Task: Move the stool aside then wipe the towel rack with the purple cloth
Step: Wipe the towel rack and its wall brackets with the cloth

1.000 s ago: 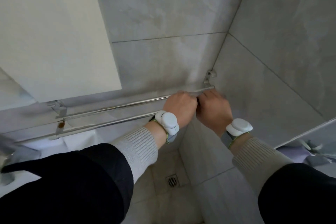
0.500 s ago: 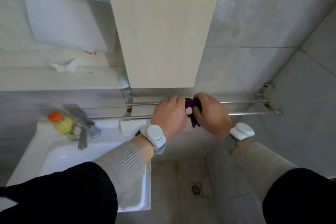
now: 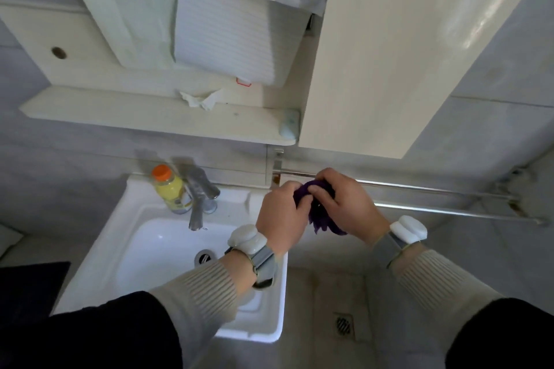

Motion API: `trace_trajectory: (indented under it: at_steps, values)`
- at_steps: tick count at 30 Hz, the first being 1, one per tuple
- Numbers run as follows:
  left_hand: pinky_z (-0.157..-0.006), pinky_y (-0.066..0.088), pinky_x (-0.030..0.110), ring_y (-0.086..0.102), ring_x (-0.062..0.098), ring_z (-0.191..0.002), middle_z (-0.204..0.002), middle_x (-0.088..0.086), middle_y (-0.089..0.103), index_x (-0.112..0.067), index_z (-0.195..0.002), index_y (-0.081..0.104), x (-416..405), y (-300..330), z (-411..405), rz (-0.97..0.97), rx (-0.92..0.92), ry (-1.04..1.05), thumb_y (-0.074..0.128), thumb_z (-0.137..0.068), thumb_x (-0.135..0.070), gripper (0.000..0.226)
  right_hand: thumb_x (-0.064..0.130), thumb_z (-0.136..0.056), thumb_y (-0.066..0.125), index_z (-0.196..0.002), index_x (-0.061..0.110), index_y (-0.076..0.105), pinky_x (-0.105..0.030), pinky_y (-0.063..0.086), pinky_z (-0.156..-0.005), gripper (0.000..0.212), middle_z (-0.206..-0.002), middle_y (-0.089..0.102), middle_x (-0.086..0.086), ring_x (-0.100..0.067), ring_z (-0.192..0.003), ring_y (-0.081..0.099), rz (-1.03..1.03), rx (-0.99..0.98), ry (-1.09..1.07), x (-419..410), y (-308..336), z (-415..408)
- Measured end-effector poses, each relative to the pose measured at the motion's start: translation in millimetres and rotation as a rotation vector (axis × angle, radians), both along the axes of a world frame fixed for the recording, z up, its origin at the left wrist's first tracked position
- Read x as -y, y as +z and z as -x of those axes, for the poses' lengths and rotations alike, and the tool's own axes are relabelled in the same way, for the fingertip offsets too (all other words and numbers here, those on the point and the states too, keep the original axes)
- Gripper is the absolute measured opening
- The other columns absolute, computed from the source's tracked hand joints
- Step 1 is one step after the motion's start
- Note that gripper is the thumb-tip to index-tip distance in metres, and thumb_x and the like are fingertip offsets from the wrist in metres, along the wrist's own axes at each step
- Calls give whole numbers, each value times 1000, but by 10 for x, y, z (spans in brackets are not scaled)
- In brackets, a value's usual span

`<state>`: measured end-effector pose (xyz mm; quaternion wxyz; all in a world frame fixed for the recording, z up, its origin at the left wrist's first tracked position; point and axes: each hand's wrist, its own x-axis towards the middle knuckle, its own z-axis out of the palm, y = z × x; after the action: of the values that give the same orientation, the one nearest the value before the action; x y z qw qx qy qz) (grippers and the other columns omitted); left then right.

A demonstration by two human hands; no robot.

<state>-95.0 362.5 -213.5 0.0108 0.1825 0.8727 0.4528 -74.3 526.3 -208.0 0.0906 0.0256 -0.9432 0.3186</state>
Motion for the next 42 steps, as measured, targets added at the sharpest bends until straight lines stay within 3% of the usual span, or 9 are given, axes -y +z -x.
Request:
trace_trajectory:
  at_steps: [10, 13, 16, 19, 27, 29, 35, 38, 42]
  values:
    - [-68, 47, 26, 67, 18, -71, -78, -4, 75, -17, -105, 75, 427, -155, 95, 54, -69, 130, 58, -97, -31, 24, 32, -101, 56, -107, 16, 65, -15, 41, -49, 19, -87, 69, -1, -15, -72, 65, 292, 94, -461, 418, -74, 448]
    - [-64, 51, 30, 66, 19, -67, -70, -3, 73, -17, -94, 75, 512, -193, 104, 134, -123, 70, 57, -95, -28, 21, 24, -99, 55, -93, 17, 70, -21, 50, -47, 17, -72, 74, -5, -27, -65, 72, 479, 155, -440, 450, 56, 510]
    - [-60, 50, 30, 64, 22, -62, -63, -3, 70, -17, -84, 73, 567, -240, 132, 173, -107, 62, 57, -94, -28, 22, 13, -99, 60, -98, -1, 70, -24, 52, -47, 17, -70, 73, -19, -23, -53, 72, 711, 200, -369, 522, 167, 551]
    - [-58, 47, 28, 63, 22, -61, -64, -3, 70, -18, -82, 71, 604, -284, 190, 197, -102, 70, 57, -94, -29, 22, 15, -95, 69, -100, 1, 73, -36, 59, -58, 15, -79, 76, -20, -35, -67, 75, 796, 258, -255, 541, 192, 659]
    - [-62, 53, 34, 64, 26, -67, -66, -2, 69, -19, -84, 69, 633, -234, 337, 219, -49, 109, 54, -92, -30, 20, 55, -64, 77, -62, 21, 61, -27, 46, -55, 38, -63, 65, 2, -18, -63, 63, -231, 433, -354, 733, 127, 990]
    - [-61, 52, 33, 63, 26, -66, -66, -2, 68, -19, -85, 68, 624, -224, 353, 242, -58, 106, 53, -92, -30, 20, 53, -62, 76, -62, 20, 59, -24, 43, -54, 37, -61, 62, 4, -17, -58, 60, -303, 475, -391, 787, 145, 1037]
    - [-61, 54, 36, 63, 27, -63, -63, -3, 67, -21, -82, 67, 629, -215, 363, 259, -86, 94, 51, -90, -32, 22, 44, -80, 69, -70, 16, 40, -34, 54, -79, 41, -74, 53, -1, -27, -86, 62, -472, 526, -394, 837, 146, 1114]
    - [-58, 54, 36, 63, 26, -61, -60, -3, 65, -22, -78, 66, 645, -223, 381, 270, -109, 118, 50, -88, -32, 22, 31, -85, 63, -75, 16, 43, -32, 51, -75, 27, -69, 45, -1, -26, -83, 59, -538, 468, -412, 901, 155, 1084]
    - [-59, 53, 35, 63, 24, -63, -60, -4, 65, -22, -77, 65, 699, -214, 399, 276, -101, 87, 51, -90, -30, 21, 27, -90, 59, -80, 19, 49, -32, 52, -78, 16, -80, 56, -2, -28, -97, 68, -552, 450, -430, 831, 201, 983]
